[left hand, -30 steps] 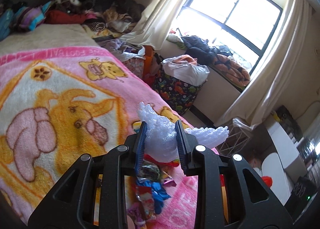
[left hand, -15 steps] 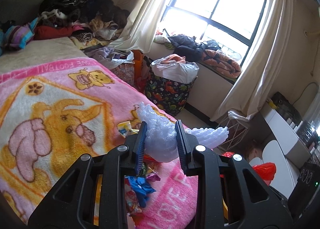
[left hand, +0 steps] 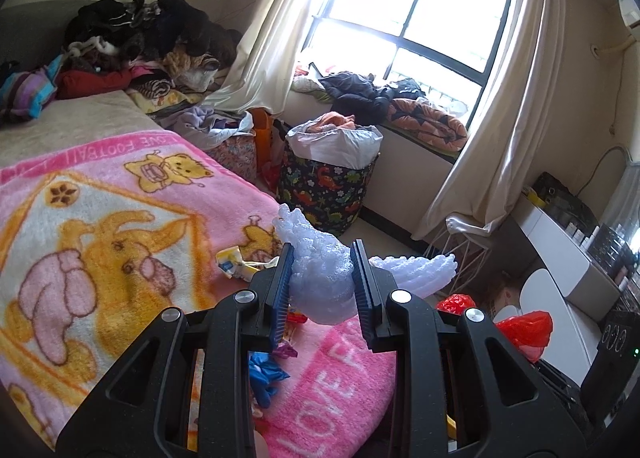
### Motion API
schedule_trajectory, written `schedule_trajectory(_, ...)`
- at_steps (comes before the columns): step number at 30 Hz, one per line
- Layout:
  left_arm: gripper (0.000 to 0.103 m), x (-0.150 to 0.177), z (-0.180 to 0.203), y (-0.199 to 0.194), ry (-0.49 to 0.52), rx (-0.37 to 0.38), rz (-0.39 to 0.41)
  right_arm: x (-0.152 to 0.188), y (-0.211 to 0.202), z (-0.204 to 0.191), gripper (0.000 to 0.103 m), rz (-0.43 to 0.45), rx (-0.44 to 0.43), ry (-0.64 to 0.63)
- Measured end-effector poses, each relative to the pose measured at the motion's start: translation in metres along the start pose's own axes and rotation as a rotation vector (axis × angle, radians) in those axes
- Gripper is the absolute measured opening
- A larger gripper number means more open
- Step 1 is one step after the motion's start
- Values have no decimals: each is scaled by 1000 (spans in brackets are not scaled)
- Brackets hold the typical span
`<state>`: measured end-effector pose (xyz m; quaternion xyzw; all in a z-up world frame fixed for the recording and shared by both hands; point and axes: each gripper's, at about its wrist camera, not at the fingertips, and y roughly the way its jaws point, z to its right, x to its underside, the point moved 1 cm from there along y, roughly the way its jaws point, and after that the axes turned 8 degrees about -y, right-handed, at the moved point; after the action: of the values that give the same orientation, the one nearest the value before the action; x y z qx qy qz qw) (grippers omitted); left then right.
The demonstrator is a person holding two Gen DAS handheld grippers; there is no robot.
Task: Collect trash
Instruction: 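Carry the foam net and red bag over the yellow bin and release both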
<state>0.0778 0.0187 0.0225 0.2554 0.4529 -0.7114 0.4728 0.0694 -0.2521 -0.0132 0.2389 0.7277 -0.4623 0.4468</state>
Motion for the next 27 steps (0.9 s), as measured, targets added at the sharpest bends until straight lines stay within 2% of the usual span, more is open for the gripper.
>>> schedule_trajectory(14,22,17,34,1,57,37,-22,4,-21,15,14,19,46,48)
schedule_trajectory(27,22,43,72,13,134,68,-69,14,-40,45,14,24,109,110)
